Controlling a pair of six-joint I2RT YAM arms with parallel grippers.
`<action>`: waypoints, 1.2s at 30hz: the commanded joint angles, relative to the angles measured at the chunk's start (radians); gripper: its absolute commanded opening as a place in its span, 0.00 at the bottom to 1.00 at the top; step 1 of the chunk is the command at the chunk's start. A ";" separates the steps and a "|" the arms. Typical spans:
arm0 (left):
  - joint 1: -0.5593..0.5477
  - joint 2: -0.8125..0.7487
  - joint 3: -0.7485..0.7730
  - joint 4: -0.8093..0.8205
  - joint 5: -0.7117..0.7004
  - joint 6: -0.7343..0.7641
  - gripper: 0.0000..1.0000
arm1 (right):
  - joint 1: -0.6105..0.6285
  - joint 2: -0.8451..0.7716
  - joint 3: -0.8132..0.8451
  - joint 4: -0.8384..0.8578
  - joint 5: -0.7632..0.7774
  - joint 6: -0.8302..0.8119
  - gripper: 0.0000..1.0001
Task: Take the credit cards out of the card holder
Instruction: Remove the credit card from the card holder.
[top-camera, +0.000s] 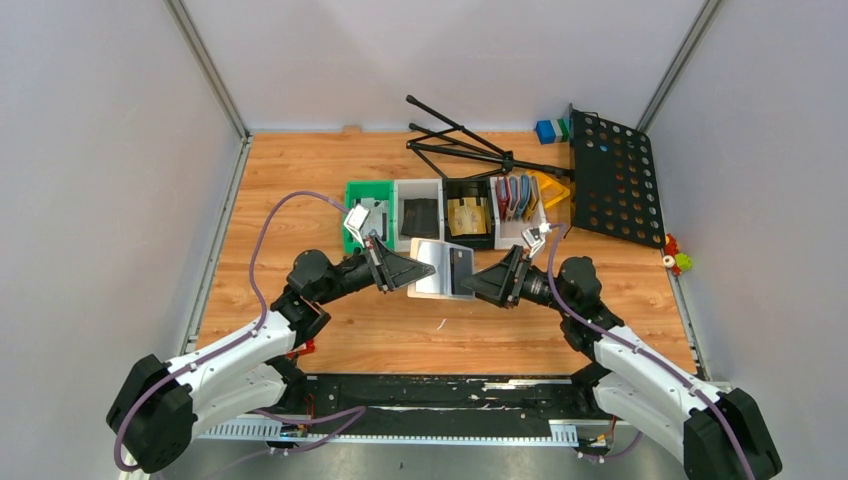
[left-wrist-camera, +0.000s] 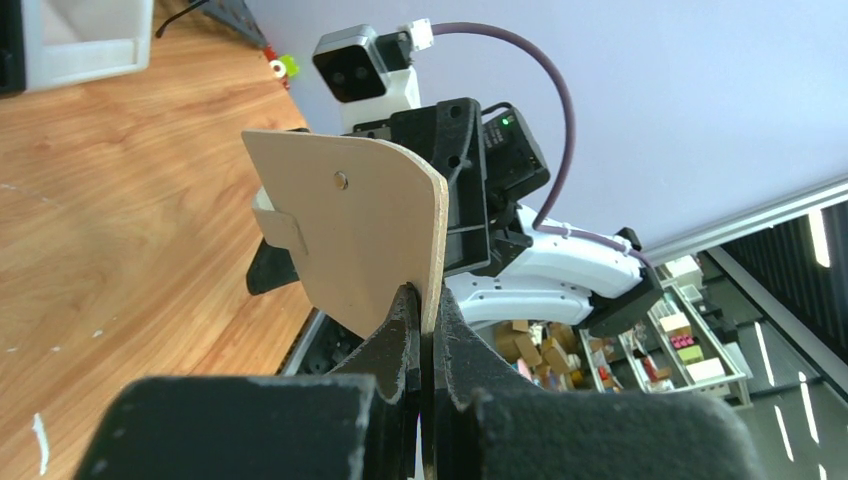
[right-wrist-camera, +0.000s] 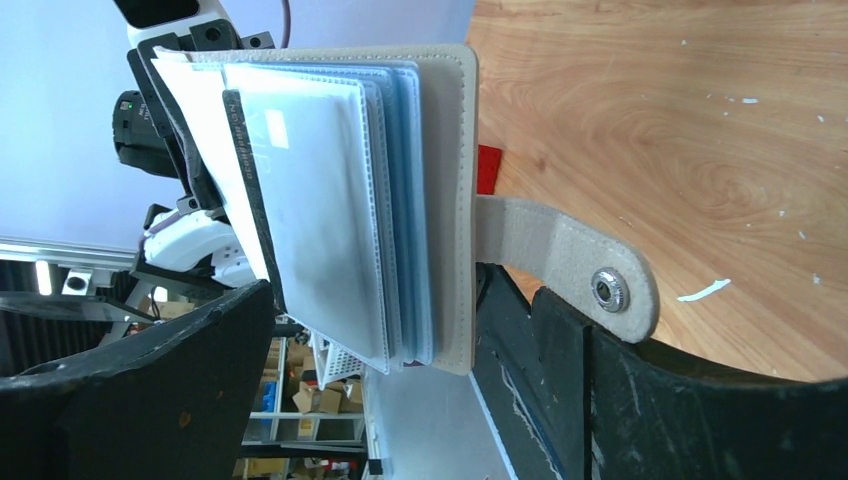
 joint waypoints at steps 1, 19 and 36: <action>0.004 -0.011 0.032 0.125 0.030 -0.056 0.00 | -0.005 -0.004 0.025 0.098 -0.021 0.053 1.00; 0.004 -0.005 0.003 0.115 0.033 -0.052 0.00 | -0.005 -0.111 0.005 0.190 -0.018 0.140 0.43; 0.004 -0.001 -0.010 0.114 0.032 -0.044 0.00 | -0.006 -0.142 0.031 0.129 0.010 0.113 0.40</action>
